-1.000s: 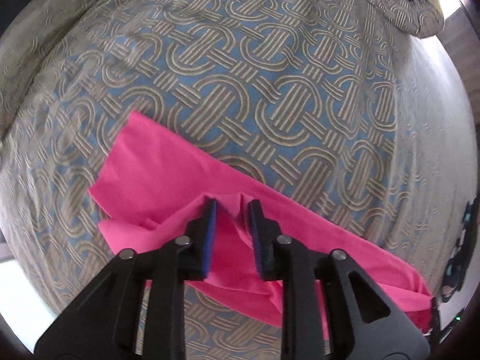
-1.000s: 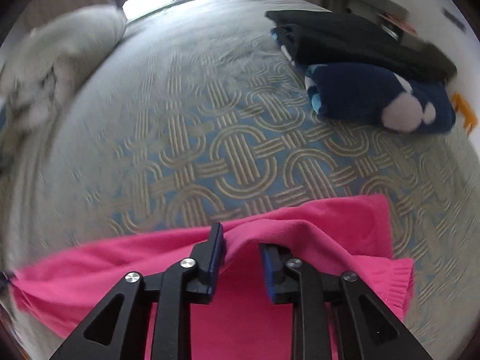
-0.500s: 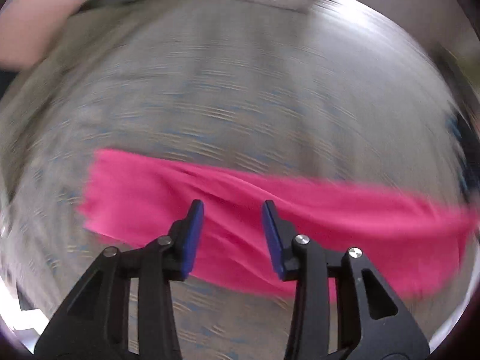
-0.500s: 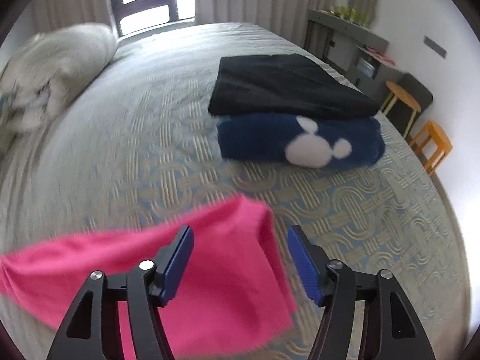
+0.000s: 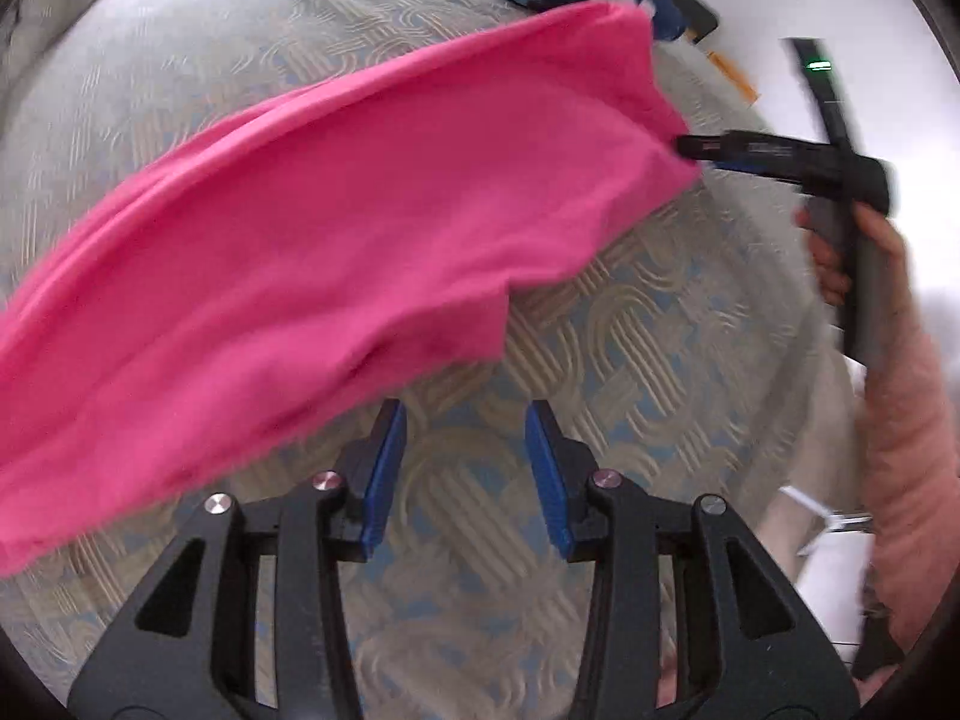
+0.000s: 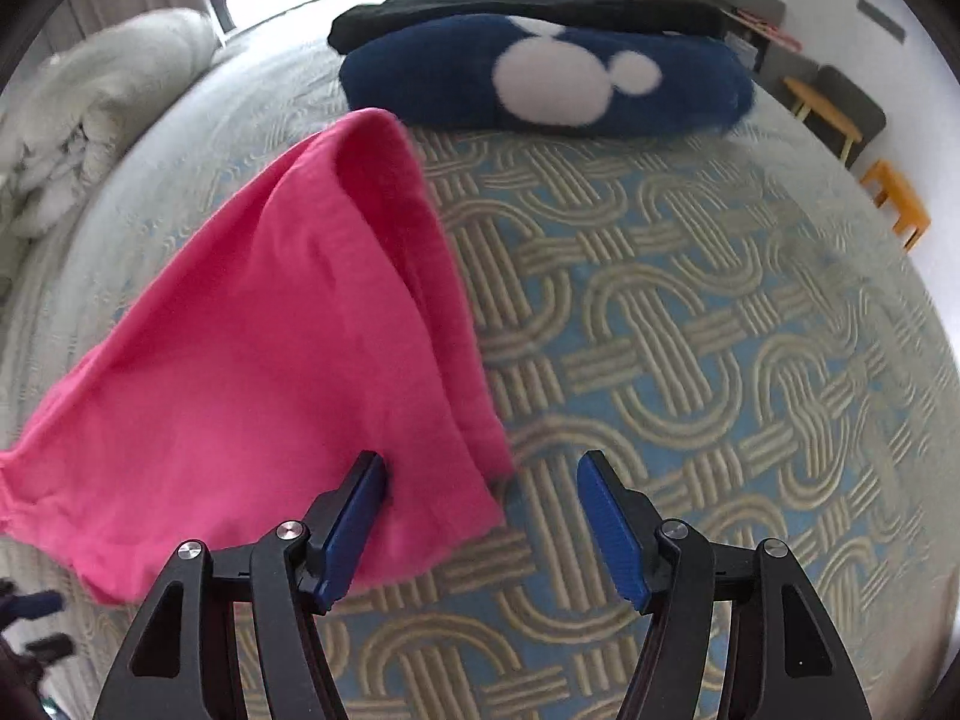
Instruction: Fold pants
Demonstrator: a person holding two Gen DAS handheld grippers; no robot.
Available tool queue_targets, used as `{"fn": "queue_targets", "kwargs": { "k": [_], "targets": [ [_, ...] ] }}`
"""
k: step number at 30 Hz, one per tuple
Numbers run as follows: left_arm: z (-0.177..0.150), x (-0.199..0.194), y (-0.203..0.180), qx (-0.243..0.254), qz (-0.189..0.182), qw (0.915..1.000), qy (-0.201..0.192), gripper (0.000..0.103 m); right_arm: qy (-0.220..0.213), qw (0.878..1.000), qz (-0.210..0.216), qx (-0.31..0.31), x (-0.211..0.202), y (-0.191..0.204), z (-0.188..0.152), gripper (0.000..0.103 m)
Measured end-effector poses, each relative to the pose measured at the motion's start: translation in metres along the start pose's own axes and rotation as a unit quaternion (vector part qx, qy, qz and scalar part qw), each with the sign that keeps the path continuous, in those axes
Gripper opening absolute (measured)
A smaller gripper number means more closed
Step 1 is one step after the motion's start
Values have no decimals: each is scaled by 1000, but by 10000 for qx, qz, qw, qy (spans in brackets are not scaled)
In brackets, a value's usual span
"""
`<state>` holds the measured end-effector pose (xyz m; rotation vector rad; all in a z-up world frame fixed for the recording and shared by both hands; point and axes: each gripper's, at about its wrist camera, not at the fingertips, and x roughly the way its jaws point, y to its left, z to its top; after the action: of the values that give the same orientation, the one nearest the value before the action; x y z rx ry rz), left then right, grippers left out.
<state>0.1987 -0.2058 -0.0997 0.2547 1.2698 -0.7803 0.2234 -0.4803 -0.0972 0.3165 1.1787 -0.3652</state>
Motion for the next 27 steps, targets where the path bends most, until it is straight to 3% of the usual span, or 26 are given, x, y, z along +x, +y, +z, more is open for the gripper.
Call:
{"fn": "queue_targets", "kwargs": {
  "k": [7,8,9,10,11,12,14,17,20,22,23,24,25,27],
  "targets": [
    [42,27,-6,-244,428,9987,-128,41,-253,9964,688,420,-8,-30,-18,68],
    [47,28,-8,-275,456,9984,-181,36,-287,9957,766,439,-7,-30,-18,68],
    [51,28,-9,-309,488,9981,-235,18,-319,9946,874,456,-6,-28,-17,67],
    [54,29,-14,-334,474,9980,-265,13,-349,9931,1006,484,-3,-26,-17,66],
    [54,24,-16,-368,429,9979,-324,13,-381,9922,1077,503,-3,-24,-15,51],
    [55,19,-17,-365,393,9978,-394,11,-375,9917,1130,483,0,-22,-12,26],
    [50,-4,-24,-252,277,9977,-564,10,-451,9919,1111,417,-1,-14,-12,18],
    [38,-30,-36,34,137,9970,-762,10,-880,9892,1127,320,-27,-17,-13,17],
    [24,-36,-49,251,-171,9972,-682,10,-1118,9865,1184,194,-57,-29,-13,17],
    [17,-26,-56,470,-82,9973,-563,12,-942,9895,1099,54,-59,-38,-17,20],
    [10,-18,-60,552,16,9974,-463,12,-828,9930,839,20,-55,-40,-20,26],
    [7,-10,-57,551,38,9979,-346,12,-726,9969,313,45,-49,-44,-26,28],
    [3,-2,-55,501,26,9985,-216,12,-636,9979,61,67,-43,-48,-27,28],
    [-1,9,-53,416,38,9991,-74,12,-412,9989,20,202,-34,-54,-32,28]
  ]
}}
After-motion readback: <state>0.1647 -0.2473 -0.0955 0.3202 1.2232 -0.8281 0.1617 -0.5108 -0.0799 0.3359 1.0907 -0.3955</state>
